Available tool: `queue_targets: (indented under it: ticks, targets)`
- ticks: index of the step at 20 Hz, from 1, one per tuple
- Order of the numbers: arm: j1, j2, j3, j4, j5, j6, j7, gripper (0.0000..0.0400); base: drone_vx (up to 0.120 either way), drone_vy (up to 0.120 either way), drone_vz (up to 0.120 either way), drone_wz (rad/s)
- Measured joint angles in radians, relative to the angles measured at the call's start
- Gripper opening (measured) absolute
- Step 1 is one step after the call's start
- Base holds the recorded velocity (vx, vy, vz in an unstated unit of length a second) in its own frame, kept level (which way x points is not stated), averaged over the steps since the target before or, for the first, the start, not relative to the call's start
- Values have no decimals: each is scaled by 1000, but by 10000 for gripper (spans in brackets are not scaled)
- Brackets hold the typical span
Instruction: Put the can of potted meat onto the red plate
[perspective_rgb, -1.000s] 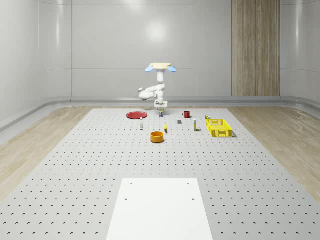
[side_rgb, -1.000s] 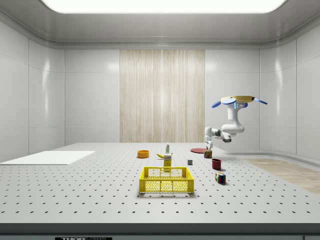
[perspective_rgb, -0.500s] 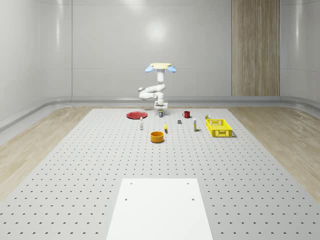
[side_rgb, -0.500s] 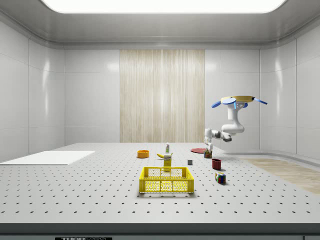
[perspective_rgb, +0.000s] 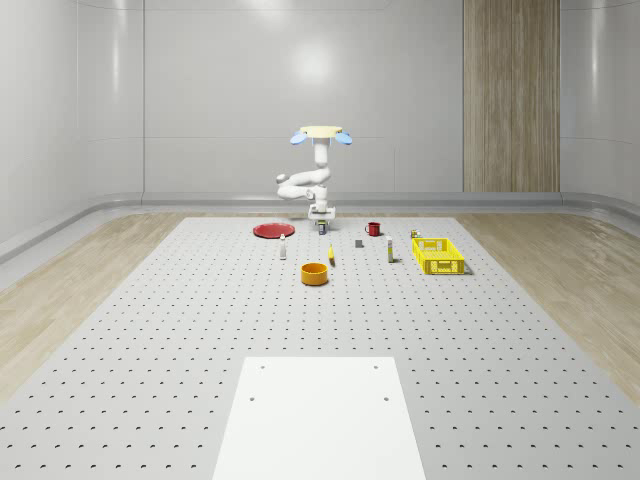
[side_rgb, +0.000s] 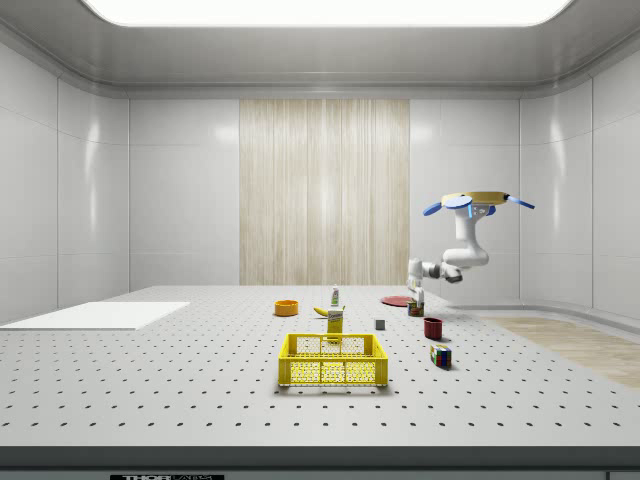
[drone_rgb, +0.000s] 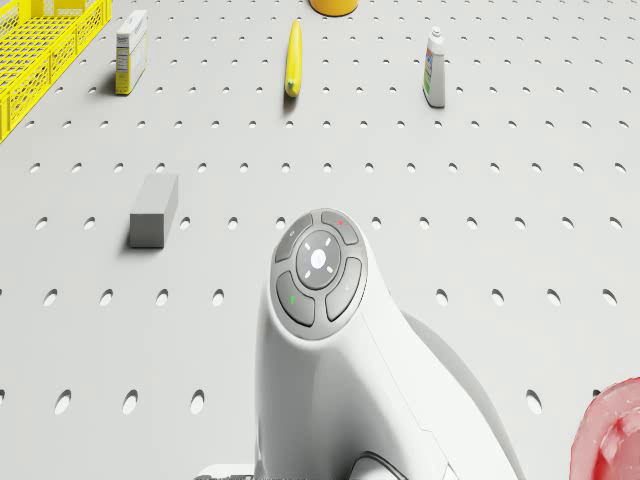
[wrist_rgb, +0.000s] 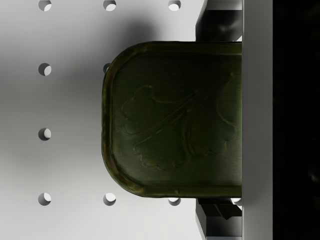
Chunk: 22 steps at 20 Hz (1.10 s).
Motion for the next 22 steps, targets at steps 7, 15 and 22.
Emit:
queue_targets:
  ticks: [7,15,22]
  targets:
    - [-23,-12,0,19,2,19,6,305,0,0,0,0]
    - [-33,-27,4,23,7,32,4,290,0,0,0,0]
    - [-40,-36,75,9,76,13,35,286,0,0,34,0]
